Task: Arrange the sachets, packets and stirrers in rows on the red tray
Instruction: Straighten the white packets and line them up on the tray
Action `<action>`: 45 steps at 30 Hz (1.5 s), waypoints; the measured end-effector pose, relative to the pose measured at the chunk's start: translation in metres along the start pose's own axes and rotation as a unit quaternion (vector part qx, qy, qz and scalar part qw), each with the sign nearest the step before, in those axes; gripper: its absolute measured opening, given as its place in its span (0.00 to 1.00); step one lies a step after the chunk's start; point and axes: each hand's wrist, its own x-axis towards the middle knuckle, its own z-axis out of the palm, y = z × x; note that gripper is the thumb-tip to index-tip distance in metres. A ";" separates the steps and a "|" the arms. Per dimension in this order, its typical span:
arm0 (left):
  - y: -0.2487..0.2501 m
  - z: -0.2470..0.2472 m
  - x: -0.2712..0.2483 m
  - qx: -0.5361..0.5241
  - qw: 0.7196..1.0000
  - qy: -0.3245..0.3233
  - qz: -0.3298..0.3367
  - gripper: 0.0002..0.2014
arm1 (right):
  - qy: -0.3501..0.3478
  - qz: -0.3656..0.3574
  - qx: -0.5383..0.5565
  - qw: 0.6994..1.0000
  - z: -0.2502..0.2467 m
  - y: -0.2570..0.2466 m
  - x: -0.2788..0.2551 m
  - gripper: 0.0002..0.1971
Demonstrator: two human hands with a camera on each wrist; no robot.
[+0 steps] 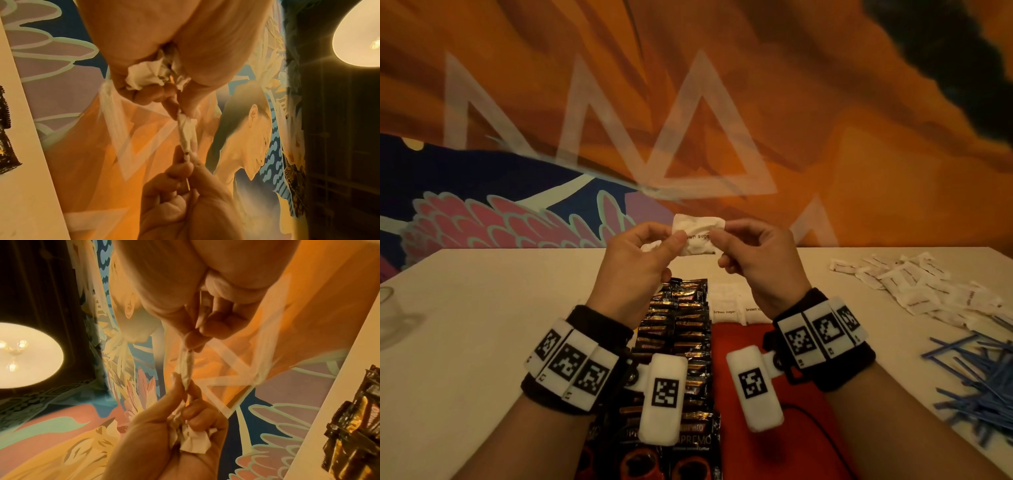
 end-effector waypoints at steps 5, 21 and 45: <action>-0.001 0.001 -0.001 0.026 1.000 0.005 0.003 0.04 | -0.059 0.011 -0.024 0.998 0.000 0.002 -0.002 0.04; 0.014 -0.013 0.003 0.042 0.998 0.012 -0.050 0.13 | -0.076 0.119 -0.274 0.951 -0.048 0.016 0.012 0.10; 0.029 -0.021 0.001 -0.006 0.998 -0.019 -0.053 0.08 | -0.121 0.179 -0.634 0.743 -0.028 0.052 0.025 0.19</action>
